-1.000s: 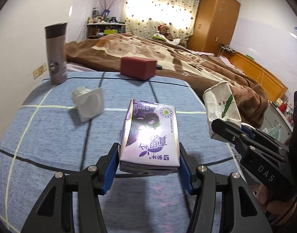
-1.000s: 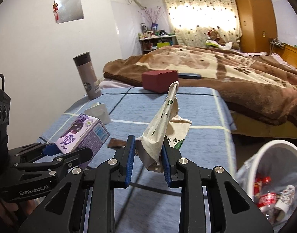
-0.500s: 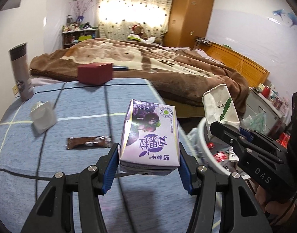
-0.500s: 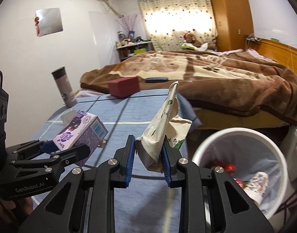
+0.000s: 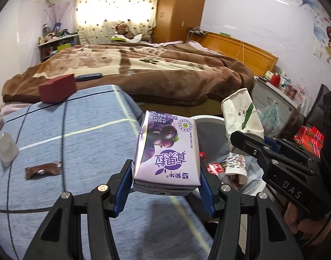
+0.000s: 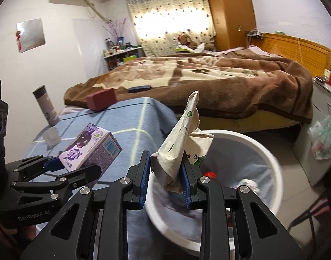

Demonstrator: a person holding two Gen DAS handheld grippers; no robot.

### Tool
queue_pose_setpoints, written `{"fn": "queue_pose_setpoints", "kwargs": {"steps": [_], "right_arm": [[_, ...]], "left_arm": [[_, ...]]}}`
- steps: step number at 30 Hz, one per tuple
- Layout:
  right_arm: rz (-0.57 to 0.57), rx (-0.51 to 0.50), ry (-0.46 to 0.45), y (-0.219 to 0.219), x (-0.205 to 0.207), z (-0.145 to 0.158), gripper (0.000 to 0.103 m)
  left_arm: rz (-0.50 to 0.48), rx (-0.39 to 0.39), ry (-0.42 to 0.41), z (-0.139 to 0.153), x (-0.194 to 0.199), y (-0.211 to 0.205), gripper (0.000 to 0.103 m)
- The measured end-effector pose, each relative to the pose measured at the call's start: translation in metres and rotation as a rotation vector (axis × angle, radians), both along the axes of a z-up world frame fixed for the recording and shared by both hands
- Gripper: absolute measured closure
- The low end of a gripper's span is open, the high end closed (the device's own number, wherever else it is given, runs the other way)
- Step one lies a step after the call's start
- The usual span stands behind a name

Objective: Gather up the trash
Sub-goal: 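Open both tools over the bin to drop the carton and wrapper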

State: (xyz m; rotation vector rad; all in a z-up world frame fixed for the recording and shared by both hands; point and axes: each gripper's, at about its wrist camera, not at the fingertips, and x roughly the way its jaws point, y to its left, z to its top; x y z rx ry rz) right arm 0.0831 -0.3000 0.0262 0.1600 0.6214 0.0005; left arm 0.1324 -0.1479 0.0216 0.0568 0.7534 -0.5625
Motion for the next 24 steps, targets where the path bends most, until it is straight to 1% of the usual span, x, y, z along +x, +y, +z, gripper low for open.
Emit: {"fn": "queue_pose_setpoints", "kwargs": {"steps": [10, 13, 17, 24], "right_arm": [[-0.068, -0.019, 0.065, -0.034, -0.007, -0.015, 0.074], [-0.081, -0.016, 0.111, -0.043, -0.006, -0.023, 0.074], [-0.092, -0.017, 0.147, -0.051, -0.006, -0.031, 0.074], [-0.099, -0.034, 0.182, -0.056, -0.008, -0.037, 0.073]], "left_arm": [[-0.084, 0.028, 0.033, -0.01, 0.002, -0.045, 0.045], [-0.099, 0.034, 0.036, -0.014, 0.001, -0.054, 0.045], [-0.106, 0.053, 0.06, -0.022, 0.003, -0.063, 0.045], [-0.112, 0.059, 0.064, -0.024, 0.002, -0.071, 0.045]]}}
